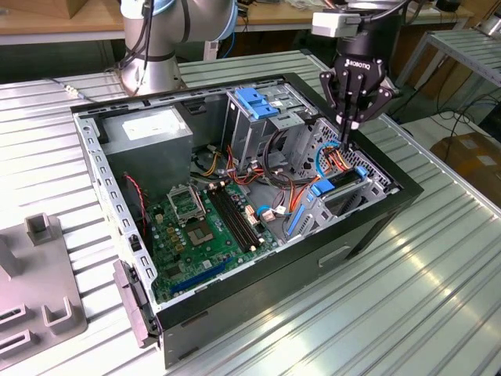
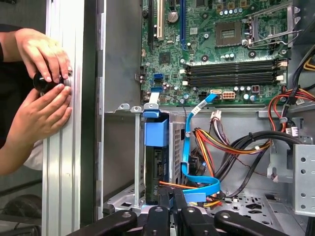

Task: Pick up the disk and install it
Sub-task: 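Insert the second disk wire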

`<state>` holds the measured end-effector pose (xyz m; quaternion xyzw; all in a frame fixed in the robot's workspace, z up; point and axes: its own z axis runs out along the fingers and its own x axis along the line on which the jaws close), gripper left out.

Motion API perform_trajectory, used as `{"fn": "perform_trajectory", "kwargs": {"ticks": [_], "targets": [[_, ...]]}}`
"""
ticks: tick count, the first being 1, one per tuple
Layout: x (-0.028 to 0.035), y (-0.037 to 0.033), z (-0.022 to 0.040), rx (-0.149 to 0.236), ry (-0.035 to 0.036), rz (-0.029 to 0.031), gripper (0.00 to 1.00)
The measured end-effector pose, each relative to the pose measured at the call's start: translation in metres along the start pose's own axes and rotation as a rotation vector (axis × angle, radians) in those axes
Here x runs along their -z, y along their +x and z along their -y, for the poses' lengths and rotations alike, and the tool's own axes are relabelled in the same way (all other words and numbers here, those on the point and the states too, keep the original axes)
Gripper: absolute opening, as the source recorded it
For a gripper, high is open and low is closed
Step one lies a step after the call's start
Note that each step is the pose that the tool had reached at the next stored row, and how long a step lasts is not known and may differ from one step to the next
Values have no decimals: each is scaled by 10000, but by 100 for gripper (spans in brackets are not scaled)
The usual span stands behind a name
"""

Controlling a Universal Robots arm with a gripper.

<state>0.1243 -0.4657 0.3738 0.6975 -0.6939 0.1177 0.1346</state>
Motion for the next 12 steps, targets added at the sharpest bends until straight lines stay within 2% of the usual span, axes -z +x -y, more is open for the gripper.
{"fn": "perform_trajectory", "kwargs": {"ticks": [4, 5, 6, 7, 12], "targets": [[-42, -65, 2, -4, -2, -172, 19], [-48, -74, 2, -5, -2, -197, 25], [-54, -80, 2, -5, -2, -217, 25], [-63, -90, 2, -6, -3, -266, 25], [-73, -96, 3, -7, -3, -328, 25]]}}
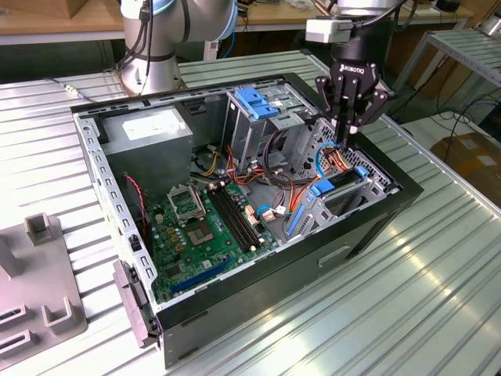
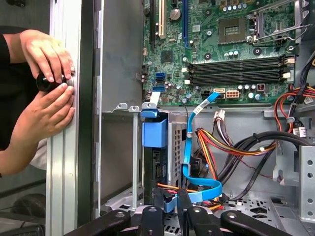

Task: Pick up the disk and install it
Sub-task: 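Insert the second disk wire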

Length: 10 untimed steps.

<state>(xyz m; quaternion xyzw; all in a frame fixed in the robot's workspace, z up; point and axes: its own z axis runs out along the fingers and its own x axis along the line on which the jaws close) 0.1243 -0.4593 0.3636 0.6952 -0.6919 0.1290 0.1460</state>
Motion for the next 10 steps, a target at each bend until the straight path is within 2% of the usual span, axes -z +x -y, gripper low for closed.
{"fn": "perform_trajectory", "kwargs": {"ticks": [2, 3, 7, 10], "targets": [[-4, -2, 0, -1, 0, -12, 24], [-4, -2, 0, -1, 0, -17, 17], [-10, 0, 0, -1, 0, -21, 16], [-32, 43, 0, -7, 15, -15, 16]]}}
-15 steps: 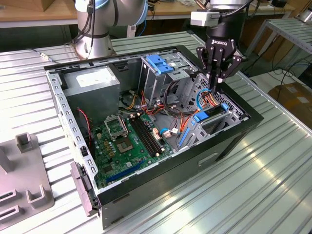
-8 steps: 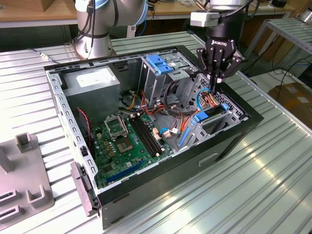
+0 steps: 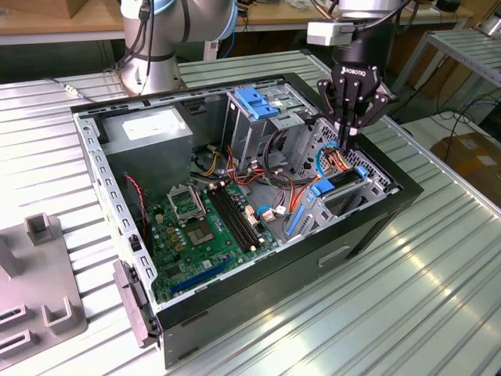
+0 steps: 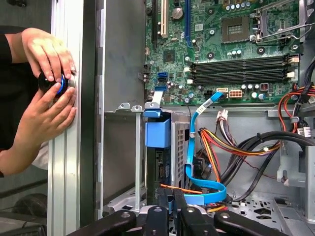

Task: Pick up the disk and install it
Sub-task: 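Insert the second disk wire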

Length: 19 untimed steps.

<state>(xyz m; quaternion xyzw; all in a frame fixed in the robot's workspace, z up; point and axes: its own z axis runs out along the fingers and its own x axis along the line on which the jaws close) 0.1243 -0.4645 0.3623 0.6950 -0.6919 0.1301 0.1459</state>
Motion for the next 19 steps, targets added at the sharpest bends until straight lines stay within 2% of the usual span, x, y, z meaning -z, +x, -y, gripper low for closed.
{"fn": "perform_trajectory", "kwargs": {"ticks": [2, 4, 6, 7, 8, 9, 10, 14, 15, 17, 18, 19], "targets": [[-21, 33, -1, -2, 6, 50, 16], [-53, 83, -8, 1, 8, 218, 16], [-75, 126, -15, 7, 11, 460, 16], [-89, 148, -18, 10, 12, 600, 16], [-98, 164, -21, 12, 13, 693, 16], [-117, 195, -25, 16, 14, 860, 16], [-137, 228, -30, 17, 15, 983, 16], [-141, 232, -48, 33, 21, 981, 16], [-142, 232, -82, 57, 39, 990, 16], [-148, 238, -93, 80, 61, 1046, 16], [-152, 243, -95, 92, 73, 1105, 16], [-157, 251, -97, 102, 85, 1233, 16]]}}
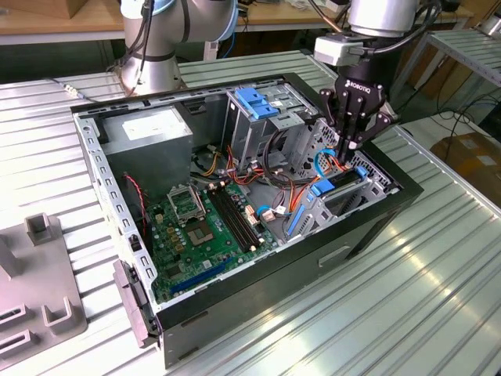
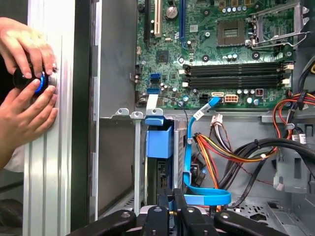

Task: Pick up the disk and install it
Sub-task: 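Insert the second disk wire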

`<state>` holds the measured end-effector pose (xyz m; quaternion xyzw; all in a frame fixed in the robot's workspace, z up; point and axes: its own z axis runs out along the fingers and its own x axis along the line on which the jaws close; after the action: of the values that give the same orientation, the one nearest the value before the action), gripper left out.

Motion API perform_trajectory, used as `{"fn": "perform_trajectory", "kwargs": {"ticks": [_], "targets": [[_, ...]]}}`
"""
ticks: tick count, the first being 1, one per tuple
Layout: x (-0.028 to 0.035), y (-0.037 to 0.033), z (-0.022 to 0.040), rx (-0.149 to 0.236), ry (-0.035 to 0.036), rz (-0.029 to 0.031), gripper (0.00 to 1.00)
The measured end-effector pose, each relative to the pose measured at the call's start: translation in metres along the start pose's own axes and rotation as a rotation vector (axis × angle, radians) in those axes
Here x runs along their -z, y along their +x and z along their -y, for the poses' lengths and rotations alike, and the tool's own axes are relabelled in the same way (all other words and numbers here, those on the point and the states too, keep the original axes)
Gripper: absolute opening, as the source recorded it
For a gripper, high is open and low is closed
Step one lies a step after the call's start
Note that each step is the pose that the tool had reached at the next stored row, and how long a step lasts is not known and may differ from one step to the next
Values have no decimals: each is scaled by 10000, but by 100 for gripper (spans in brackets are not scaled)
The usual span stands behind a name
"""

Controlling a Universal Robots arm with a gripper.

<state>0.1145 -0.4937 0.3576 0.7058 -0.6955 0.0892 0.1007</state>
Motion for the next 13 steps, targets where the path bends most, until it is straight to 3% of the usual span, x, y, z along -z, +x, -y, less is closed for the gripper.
{"fn": "perform_trajectory", "kwargs": {"ticks": [1, 2, 7, 8, 9, 11, 13], "targets": [[-4, 8, -4, 6, 8, 117, 16], [-9, 18, -14, 15, 17, 190, 16], [-15, 29, -135, 61, 48, 197, 16], [-16, 30, -153, 70, 56, 206, 16], [-19, 32, -173, 82, 72, 255, 16], [-23, 36, -191, 105, 99, 531, 16], [-25, 41, -207, 127, 124, 887, 16]]}}
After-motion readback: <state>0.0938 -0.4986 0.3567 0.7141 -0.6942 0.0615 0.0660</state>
